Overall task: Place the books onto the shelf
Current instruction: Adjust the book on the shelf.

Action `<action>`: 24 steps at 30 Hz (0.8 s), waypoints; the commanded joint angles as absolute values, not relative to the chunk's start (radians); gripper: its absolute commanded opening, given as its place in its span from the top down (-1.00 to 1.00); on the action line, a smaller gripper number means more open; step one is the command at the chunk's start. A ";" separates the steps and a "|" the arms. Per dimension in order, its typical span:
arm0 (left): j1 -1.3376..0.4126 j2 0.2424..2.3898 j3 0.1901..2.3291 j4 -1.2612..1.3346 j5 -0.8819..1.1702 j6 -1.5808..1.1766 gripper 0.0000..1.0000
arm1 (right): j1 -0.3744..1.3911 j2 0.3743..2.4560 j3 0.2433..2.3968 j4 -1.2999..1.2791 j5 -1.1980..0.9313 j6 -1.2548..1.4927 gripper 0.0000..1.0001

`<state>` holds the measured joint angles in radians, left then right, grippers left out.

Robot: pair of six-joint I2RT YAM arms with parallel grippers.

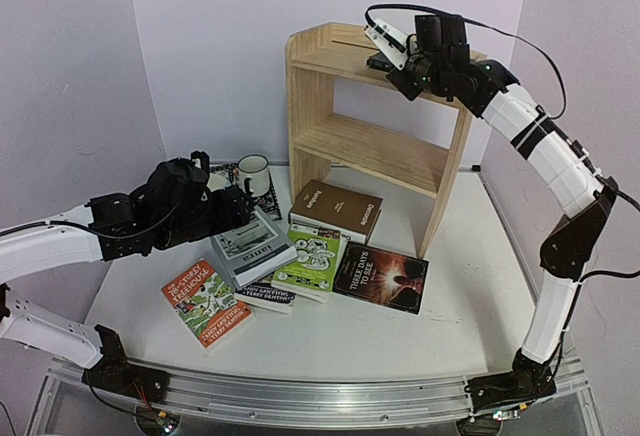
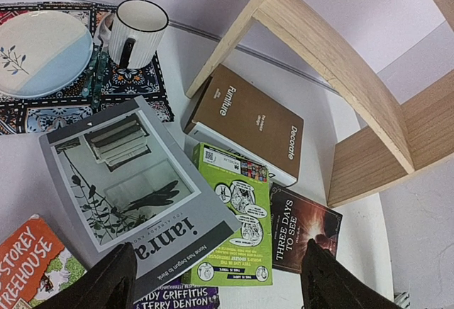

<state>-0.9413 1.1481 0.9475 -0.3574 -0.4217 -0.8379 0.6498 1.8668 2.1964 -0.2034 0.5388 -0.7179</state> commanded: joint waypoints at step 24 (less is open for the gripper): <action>-0.938 1.157 0.995 -0.331 -0.415 -0.844 -0.61 | 0.671 1.644 2.133 -0.318 0.224 -0.450 -0.13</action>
